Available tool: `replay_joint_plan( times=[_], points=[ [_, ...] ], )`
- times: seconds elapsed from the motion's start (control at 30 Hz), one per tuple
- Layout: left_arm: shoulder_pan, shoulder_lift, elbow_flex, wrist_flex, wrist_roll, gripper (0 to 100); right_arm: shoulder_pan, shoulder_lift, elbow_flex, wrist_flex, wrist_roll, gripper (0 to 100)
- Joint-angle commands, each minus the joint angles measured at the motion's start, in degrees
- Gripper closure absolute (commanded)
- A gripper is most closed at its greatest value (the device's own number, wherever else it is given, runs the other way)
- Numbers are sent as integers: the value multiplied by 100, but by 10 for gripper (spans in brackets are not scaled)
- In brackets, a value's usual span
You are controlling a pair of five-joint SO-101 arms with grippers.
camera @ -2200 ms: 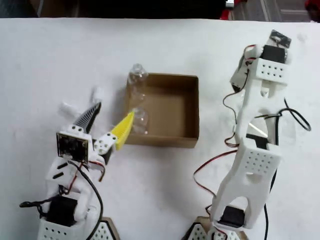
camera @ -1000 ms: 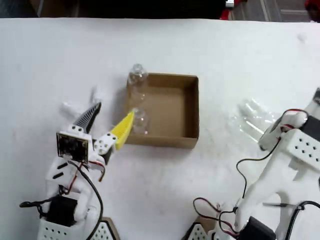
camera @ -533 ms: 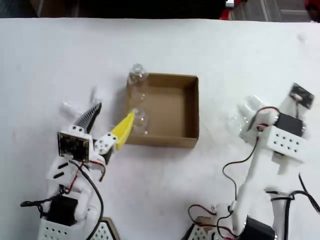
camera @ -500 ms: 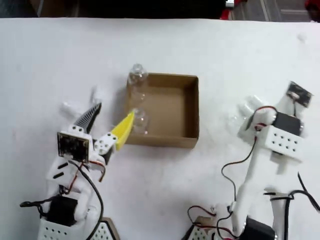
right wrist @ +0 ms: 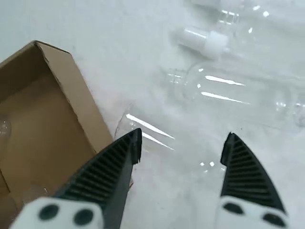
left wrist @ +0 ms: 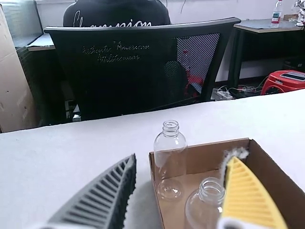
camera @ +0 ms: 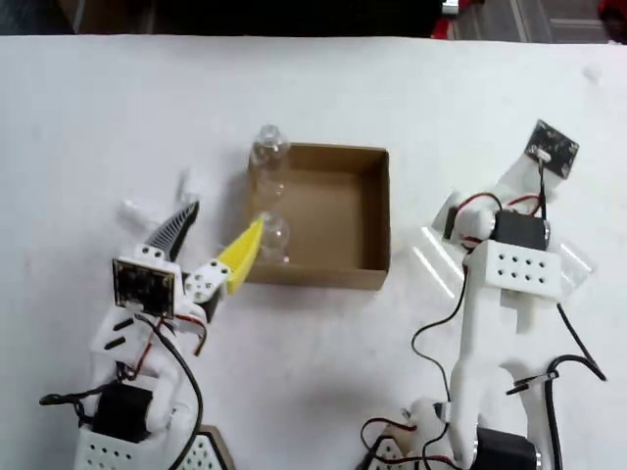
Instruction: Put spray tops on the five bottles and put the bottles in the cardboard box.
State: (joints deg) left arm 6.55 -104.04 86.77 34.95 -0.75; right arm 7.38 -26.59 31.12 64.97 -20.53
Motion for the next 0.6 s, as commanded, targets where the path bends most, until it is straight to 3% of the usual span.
replay_joint_plan(
  times=[0.0,0.27,0.4,0.57],
  points=[
    [13,-84,-26,-88,-62,722,31,-224,-484,-215,624,755],
    [13,-84,-26,-114,-62,722,910,57,-1310,-532,3877,755],
    [13,-84,-26,-123,-62,722,1051,1121,-2057,-549,4835,755],
    [22,-84,-26,-123,-62,722,1059,3152,-3912,690,5468,755]
  ],
)
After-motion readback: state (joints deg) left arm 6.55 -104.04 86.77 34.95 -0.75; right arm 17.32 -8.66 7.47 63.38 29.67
